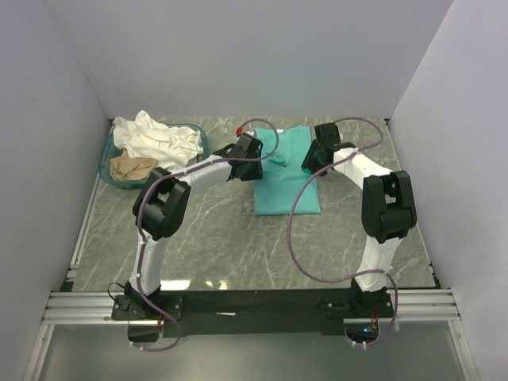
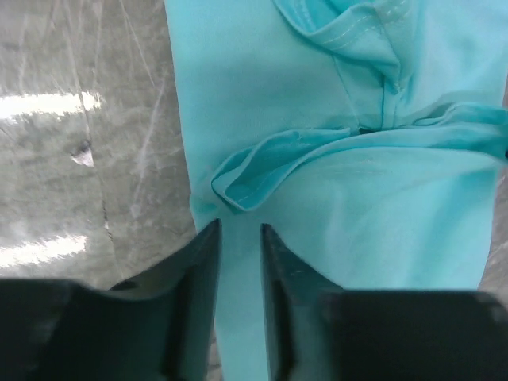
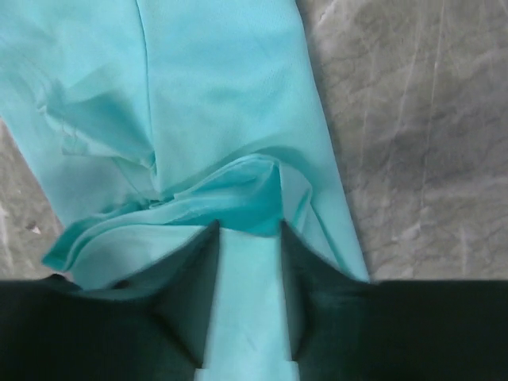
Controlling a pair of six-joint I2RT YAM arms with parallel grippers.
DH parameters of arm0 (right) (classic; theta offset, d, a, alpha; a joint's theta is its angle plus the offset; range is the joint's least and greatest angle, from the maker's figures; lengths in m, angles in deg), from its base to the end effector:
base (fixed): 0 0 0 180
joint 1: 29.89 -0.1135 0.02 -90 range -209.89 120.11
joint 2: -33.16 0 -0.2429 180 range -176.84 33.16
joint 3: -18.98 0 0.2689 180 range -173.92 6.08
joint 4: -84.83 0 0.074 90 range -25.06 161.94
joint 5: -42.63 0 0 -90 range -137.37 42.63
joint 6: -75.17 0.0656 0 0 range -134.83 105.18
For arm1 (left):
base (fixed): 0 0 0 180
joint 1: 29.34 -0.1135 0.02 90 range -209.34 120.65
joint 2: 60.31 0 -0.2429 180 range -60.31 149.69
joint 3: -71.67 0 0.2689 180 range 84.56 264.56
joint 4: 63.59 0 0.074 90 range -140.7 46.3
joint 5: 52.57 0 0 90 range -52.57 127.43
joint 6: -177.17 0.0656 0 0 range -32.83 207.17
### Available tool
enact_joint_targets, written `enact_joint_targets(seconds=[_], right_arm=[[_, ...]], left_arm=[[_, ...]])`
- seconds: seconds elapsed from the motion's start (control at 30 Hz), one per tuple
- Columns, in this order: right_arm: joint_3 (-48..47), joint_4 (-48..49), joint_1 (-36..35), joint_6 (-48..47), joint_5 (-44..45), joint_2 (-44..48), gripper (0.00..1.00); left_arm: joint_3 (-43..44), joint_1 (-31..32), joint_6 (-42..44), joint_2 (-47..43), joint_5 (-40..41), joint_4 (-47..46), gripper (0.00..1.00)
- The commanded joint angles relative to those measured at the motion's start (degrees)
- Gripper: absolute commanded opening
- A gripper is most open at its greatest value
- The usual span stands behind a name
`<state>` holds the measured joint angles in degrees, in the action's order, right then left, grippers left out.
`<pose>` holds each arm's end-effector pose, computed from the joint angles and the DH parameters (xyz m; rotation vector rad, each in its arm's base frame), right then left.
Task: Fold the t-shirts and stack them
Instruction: Fold the tshirt
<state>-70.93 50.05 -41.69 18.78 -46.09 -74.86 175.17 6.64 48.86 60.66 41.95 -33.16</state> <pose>0.4260 0.0875 0.1496 0.4859 2.4720 0.3004 0.4036 -0.2866 0.1376 -0.0876 2.4639 -0.4954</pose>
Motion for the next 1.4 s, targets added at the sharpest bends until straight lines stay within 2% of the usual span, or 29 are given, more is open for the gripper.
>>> enact_joint_targets(seconds=[0.0,0.03,0.07,0.1,0.13,0.23,0.43,0.67,0.77,0.93,1.17,1.37], right_arm=[[-4.37,-0.86,0.72,-0.21,0.39,-0.95,0.47],[-5.59,-1.57,0.8,-0.21,0.57,-0.96,0.6],[-6.04,-2.1,0.81,-0.29,0.48,-0.78,0.67],[-6.04,-2.8,0.81,-0.38,0.39,0.52,0.7],[-5.87,-2.72,0.81,-0.47,0.39,1.58,0.73],[-2.72,-2.46,0.81,-0.3,0.91,7.38,0.83],[8.97,-2.02,0.81,0.41,1.8,22.66,0.85],[24.35,-1.05,0.72,1.9,-0.57,39.36,0.85],[29.8,-0.96,0.81,1.82,-1.1,43.93,0.84],[36.05,-1.31,0.81,1.11,-0.31,47.82,0.84],[41.85,1.23,0.81,2.34,0.39,47.83,0.84],[45.02,3.08,0.8,3.13,-0.05,47.82,0.83]], left_arm=[[4.48,-0.74,0.33,-0.2,-1.79,-0.84,0.38],[5.1,-0.74,0.42,-0.47,-2.4,-0.58,0.53],[5.02,-0.74,0.6,-0.82,-2.75,-0.75,0.65],[4.93,-0.74,0.69,-2.13,-3.1,-1.01,0.77],[4.15,-0.74,0.6,-3.01,-4.06,-1.36,0.99],[0.64,-0.66,-0.1,-7.4,-5.74,-3.21,0.99],[-9.98,1.71,-2.47,-18.74,-4.69,-5.06,0.99],[-23.1,9.35,-6.16,-31.39,0.93,-6.03,1.0],[-28.37,12.08,-8.71,-33.86,3.39,-6.29,0.99],[-37.51,13.93,-11.44,-37.21,1.82,-11.9,0.99],[-40.95,13.93,-12.58,-33.97,1.46,-15.43,0.8],[-38.49,13.85,-12.5,-29.22,5.94,-14.64,0.62]])
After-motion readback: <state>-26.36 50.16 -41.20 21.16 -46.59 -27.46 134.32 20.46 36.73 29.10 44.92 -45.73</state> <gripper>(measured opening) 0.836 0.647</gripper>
